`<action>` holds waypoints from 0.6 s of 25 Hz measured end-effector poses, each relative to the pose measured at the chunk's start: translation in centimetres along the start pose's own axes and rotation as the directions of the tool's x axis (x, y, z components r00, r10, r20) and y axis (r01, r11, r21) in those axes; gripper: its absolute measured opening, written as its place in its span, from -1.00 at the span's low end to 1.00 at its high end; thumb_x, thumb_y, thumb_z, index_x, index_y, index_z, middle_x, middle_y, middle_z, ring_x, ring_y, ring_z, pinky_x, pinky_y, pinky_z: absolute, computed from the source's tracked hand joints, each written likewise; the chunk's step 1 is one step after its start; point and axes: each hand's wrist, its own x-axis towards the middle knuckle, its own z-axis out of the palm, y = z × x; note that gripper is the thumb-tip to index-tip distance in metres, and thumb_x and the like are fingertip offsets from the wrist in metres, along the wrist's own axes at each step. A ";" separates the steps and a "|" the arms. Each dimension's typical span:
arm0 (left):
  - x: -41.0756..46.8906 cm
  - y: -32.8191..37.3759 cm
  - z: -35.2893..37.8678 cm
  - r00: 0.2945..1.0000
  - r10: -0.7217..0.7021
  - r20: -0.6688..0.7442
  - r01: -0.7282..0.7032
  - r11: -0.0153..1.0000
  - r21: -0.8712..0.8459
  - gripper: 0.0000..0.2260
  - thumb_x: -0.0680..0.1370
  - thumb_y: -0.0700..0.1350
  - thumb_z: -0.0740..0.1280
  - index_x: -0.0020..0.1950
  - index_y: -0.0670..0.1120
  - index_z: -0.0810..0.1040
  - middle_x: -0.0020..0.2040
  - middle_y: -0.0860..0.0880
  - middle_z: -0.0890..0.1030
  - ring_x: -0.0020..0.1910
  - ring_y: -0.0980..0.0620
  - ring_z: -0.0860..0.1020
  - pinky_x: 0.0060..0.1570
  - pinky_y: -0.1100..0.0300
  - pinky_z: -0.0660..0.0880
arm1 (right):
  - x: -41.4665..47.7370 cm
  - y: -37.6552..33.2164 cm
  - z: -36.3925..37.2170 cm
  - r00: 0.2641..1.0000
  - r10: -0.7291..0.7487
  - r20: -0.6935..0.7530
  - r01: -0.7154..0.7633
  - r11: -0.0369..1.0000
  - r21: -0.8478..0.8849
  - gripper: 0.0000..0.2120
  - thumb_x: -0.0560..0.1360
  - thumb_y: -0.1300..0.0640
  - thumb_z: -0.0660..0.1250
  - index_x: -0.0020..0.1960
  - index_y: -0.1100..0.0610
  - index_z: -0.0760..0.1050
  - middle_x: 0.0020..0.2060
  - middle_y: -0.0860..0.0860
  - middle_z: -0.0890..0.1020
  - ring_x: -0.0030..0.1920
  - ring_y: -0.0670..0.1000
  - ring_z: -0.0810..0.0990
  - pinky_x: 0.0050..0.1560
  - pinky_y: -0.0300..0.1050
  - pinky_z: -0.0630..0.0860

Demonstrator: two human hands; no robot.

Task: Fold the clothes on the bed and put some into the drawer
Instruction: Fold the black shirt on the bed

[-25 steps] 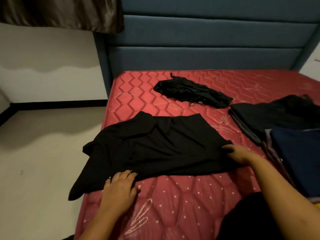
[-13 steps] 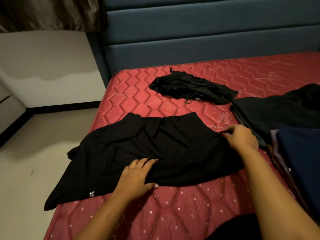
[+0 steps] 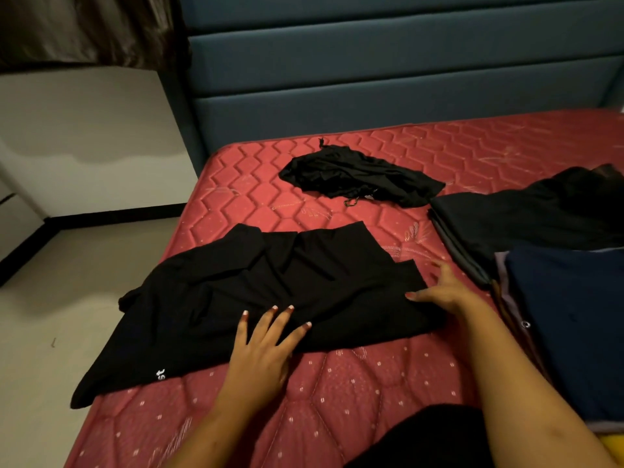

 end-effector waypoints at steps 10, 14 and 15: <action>4.7 5.6 -2.4 0.996 0.076 -0.034 -0.076 0.997 0.018 -0.91 0.35 0.02 0.40 -0.21 0.04 0.57 0.00 -0.02 0.53 -0.05 -0.03 0.38 -0.23 0.08 0.42 | -2.6 -1.7 -2.0 0.874 -0.209 -0.439 0.249 0.968 0.037 -0.72 0.59 0.26 0.19 0.29 0.21 0.32 -0.10 0.24 0.50 -0.17 0.19 0.51 -0.19 -0.08 0.39; 2.2 10.8 -2.8 0.992 0.120 0.029 -0.115 0.985 -0.127 -0.85 0.38 0.08 0.23 -0.24 0.05 0.53 -0.07 0.04 0.43 -0.11 0.02 0.41 -0.52 0.17 0.37 | -2.9 -0.9 -3.5 0.822 -0.247 -0.513 0.143 0.962 -0.233 -0.62 0.48 -0.02 0.41 0.22 0.07 0.44 0.05 0.17 0.62 0.11 0.24 0.56 0.02 0.05 0.47; 1.2 12.0 -2.4 0.984 0.149 0.101 -0.135 0.983 -0.127 -0.85 0.33 0.12 0.30 -0.25 0.07 0.54 -0.09 0.06 0.42 -0.13 0.04 0.46 -0.54 0.17 0.38 | -2.7 0.1 -3.5 0.889 -0.180 -0.422 0.050 0.953 -0.300 -0.57 0.43 -0.07 0.45 0.23 0.04 0.46 0.11 0.14 0.62 0.16 0.21 0.55 0.06 0.04 0.47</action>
